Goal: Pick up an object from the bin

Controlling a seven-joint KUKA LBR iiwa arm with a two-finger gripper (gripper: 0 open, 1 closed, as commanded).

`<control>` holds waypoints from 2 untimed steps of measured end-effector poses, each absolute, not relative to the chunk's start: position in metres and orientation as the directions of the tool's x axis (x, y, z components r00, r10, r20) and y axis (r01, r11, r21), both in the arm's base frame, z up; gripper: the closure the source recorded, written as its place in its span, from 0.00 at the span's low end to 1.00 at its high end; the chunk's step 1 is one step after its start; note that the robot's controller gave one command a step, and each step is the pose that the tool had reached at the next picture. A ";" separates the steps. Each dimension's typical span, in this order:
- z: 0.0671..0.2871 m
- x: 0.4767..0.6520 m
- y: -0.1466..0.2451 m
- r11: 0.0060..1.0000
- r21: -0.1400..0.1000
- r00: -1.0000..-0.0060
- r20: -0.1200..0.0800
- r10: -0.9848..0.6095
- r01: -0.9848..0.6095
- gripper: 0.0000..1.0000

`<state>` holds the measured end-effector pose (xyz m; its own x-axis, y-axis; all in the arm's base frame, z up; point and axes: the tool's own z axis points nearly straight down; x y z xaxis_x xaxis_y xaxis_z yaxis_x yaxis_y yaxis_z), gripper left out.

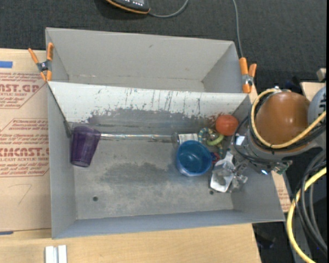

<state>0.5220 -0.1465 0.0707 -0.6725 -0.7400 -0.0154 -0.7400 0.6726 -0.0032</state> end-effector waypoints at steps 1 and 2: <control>0.074 0.527 -0.142 0.696 0.002 -0.696 -0.015 -0.718 -0.718 1.00; 0.147 0.518 -0.141 0.604 -0.004 -0.604 -0.019 -0.797 -0.797 1.00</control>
Offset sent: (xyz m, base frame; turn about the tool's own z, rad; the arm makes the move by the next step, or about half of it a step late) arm -0.0044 0.0044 0.0764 -0.0909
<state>0.5180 -0.1406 0.1467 -0.6040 -0.7968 -0.0188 -0.7969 0.6042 -0.0039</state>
